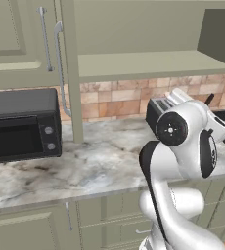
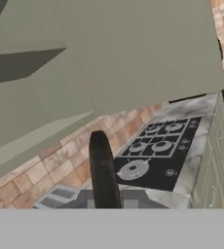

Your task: Open the cabinet, pick the kettle from the cabinet, and place it in the sink.

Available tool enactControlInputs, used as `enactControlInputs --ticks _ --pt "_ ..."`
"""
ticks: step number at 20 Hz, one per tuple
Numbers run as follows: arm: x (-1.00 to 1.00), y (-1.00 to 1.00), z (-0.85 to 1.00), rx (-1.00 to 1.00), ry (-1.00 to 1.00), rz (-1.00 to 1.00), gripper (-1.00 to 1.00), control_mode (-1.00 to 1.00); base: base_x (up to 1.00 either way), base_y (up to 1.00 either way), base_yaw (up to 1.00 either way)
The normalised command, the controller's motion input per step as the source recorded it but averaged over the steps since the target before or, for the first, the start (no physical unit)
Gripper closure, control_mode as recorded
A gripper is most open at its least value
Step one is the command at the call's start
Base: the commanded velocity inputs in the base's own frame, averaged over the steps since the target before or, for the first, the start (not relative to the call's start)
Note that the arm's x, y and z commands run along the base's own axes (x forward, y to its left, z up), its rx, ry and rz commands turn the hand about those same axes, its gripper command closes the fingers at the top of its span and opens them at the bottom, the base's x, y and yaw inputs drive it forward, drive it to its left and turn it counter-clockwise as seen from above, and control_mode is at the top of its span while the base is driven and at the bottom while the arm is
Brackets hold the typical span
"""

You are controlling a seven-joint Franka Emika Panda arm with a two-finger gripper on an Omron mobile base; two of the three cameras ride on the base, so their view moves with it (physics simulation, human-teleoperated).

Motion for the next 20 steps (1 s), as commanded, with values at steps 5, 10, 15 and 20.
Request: enactControlInputs --ticks 5,10,15,20 --pt "0.05 -0.12 -0.51 -0.06 -0.23 0.06 1.0 -1.0 0.0 0.0 0.0" --pt "0.09 -0.27 -0.42 -0.06 -0.08 0.06 1.0 -1.0 0.0 0.0 0.0" --pt "0.21 -0.24 -0.43 -0.09 0.0 0.05 1.0 -1.0 0.0 0.0 0.0" --pt "0.2 -0.17 -0.42 -0.14 0.0 0.05 1.0 -1.0 0.0 0.0 0.0"
